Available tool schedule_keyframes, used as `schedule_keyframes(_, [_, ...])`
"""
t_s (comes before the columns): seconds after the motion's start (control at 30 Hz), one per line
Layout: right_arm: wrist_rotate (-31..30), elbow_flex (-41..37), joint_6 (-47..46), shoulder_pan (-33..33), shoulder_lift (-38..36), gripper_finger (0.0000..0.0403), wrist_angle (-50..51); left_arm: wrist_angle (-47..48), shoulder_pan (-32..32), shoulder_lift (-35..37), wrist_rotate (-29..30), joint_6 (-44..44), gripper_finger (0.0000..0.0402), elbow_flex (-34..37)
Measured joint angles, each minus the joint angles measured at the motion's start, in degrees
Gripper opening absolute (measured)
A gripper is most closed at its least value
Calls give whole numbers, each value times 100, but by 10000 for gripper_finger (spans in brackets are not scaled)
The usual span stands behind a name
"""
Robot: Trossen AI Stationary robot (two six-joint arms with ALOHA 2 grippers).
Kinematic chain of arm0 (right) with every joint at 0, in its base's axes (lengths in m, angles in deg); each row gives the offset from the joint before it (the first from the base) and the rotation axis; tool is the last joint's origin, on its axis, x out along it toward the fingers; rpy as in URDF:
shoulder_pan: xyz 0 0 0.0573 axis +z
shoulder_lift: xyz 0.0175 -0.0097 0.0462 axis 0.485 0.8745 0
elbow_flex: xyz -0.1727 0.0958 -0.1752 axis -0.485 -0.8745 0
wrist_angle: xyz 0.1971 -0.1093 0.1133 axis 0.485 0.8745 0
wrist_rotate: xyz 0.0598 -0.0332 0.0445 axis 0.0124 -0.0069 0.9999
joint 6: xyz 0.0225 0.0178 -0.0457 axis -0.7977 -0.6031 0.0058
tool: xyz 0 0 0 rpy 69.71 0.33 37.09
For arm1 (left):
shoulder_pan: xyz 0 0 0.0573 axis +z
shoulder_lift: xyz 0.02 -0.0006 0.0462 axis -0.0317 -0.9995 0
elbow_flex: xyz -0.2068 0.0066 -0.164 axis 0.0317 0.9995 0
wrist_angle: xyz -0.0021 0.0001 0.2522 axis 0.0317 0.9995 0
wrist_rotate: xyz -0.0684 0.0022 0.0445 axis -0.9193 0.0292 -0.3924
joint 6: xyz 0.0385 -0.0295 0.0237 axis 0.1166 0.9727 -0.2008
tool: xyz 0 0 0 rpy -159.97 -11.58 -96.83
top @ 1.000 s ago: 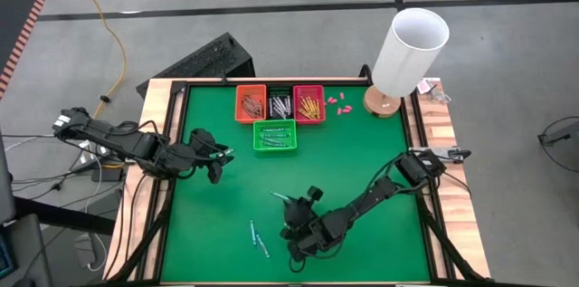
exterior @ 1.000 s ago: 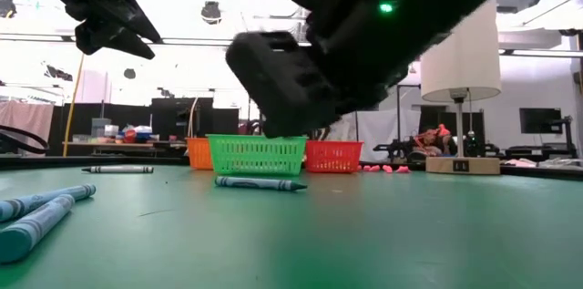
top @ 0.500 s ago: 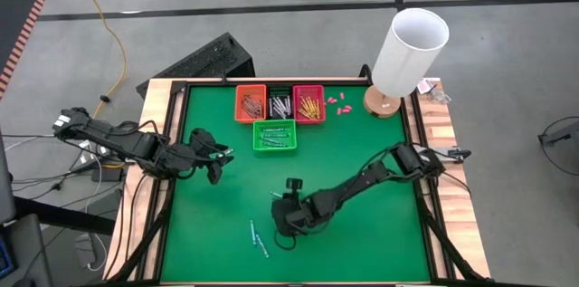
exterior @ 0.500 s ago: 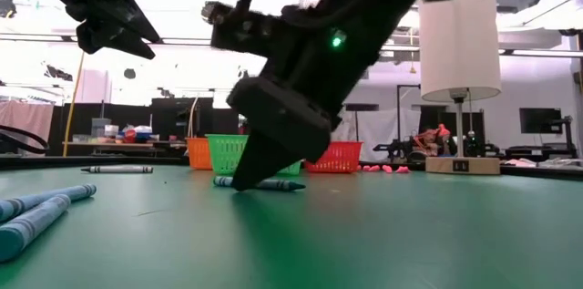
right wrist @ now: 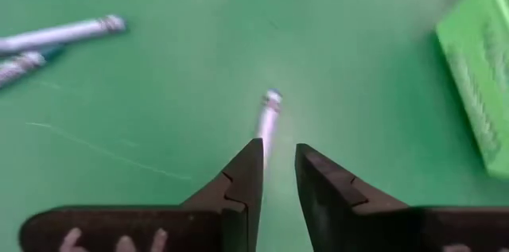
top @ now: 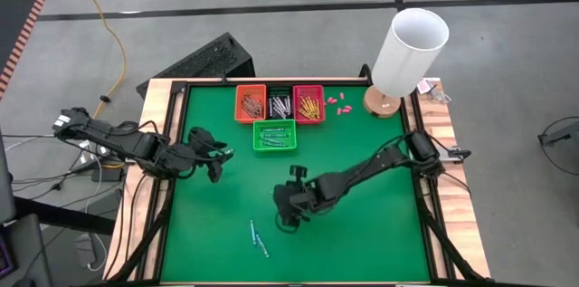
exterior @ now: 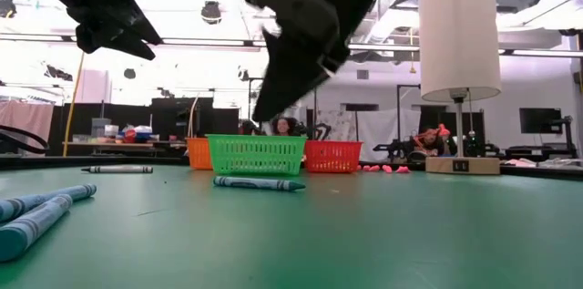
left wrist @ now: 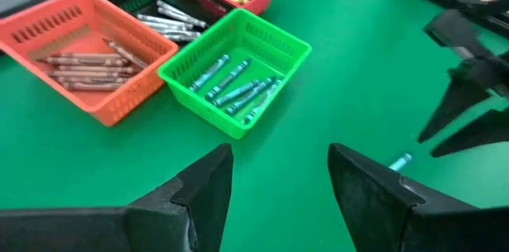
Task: Sort crayons
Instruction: Put a blue crayon in the green basket
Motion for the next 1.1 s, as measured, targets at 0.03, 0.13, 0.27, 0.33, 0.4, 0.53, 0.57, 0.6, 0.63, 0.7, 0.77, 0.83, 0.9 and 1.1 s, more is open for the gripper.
schedule_keyframes(0.03, [171, 0, -123, -71, -11, 106, 115, 1, 1, 0, 58, 6, 197, 0])
schedule_keyframes(0.13, [503, -9, -324, -251, 2, 124, 290, 3, 2, 0, 147, 51, 197, 0])
schedule_keyframes(0.27, [756, -2, -399, -389, 93, 172, 192, 8, 2, 0, 80, 90, 197, 0])
schedule_keyframes(0.33, [760, -9, -397, -435, 132, 198, 199, 23, 2, -2, -33, 87, 197, 0])
schedule_keyframes(0.4, [731, -17, -396, -456, 134, 217, 126, 22, 2, 0, -108, 87, 197, 0])
schedule_keyframes(0.53, [438, -15, -346, -425, 120, 227, -131, 61, 2, 0, -124, 87, 197, 0])
schedule_keyframes(0.57, [372, -20, -286, -400, 145, 225, -205, 65, 2, -1, -124, 88, 197, 0])
schedule_keyframes(0.6, [318, -20, -219, -371, 209, 223, -326, 65, 2, 0, -123, 88, 197, 0])
schedule_keyframes(0.63, [259, -17, -173, -334, 257, 221, -442, 62, 2, 0, -124, 87, 197, 0])
schedule_keyframes(0.7, [196, -22, -134, -270, 320, 216, -469, 71, 2, 0, -127, 89, 197, 0])
schedule_keyframes(0.77, [171, -12, -158, -232, 496, 212, -581, 94, 2, 0, -127, 93, 197, 0])
schedule_keyframes(0.83, [126, -15, -177, -200, 567, 210, -526, 154, 2, -2, -140, 94, 197, 2])
schedule_keyframes(0.9, [122, -24, -215, -180, 705, 209, -583, 157, 2, -1, -147, 98, 197, 2])
schedule_keyframes(1.1, [91, 6, -386, -165, 908, 205, -714, 213, 2, -3, -161, 111, 197, 4])
